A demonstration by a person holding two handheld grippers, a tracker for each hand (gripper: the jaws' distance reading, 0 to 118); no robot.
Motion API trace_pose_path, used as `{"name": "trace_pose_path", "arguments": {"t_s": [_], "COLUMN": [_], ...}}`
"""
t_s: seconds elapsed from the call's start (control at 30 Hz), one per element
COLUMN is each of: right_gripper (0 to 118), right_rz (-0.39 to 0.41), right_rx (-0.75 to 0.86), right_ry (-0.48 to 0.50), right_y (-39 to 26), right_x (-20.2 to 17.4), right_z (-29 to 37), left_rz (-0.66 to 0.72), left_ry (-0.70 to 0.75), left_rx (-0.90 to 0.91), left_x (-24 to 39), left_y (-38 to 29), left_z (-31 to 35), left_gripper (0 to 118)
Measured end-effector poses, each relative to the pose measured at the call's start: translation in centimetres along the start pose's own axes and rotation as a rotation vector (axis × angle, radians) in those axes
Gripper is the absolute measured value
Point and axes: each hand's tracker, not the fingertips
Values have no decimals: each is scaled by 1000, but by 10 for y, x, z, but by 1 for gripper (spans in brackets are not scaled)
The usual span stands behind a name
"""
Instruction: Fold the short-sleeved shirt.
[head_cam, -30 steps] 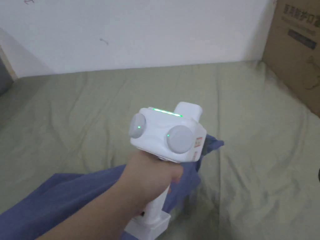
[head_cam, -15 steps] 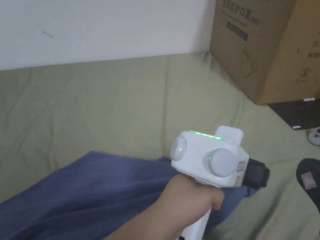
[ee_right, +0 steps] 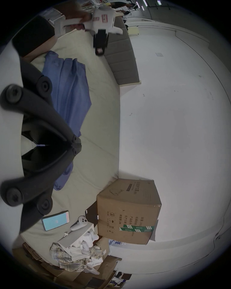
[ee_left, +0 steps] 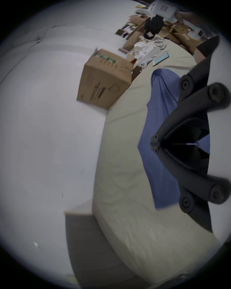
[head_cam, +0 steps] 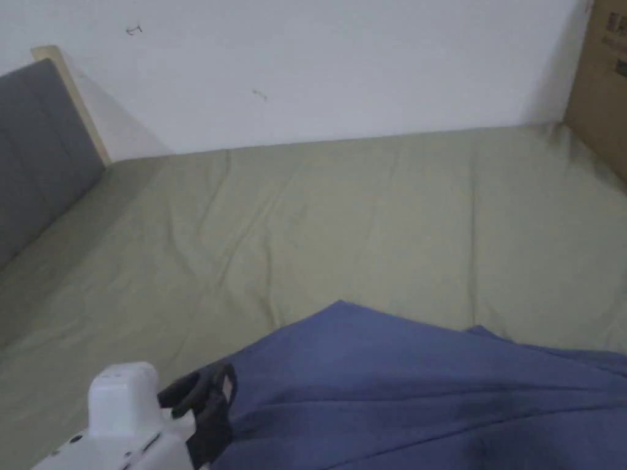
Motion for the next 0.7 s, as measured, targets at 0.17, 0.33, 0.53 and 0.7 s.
{"name": "trace_pose_path", "arguments": {"t_s": [0.17,0.33,0.53,0.7], "right_gripper": [0,0,0,0], "right_rz": [30,86,78,63], "right_rx": [-37,-60,-64,-88], "right_ry": [35,65,71,59], "right_y": [4,13,14,3], "right_x": [-21,-39,-46,-43], "right_z": [-14,-28,-40,-52], "left_rz": [80,87,-33,-124], "left_ry": [128,104,231,366], "left_rx": [-104,-221,-442,-515], "left_x": [-77,-114,-127,-107], "left_y": [-11,15,9,-14], "left_z": [-18,-108,-207,-218], "left_gripper": [0,30,113,106]}}
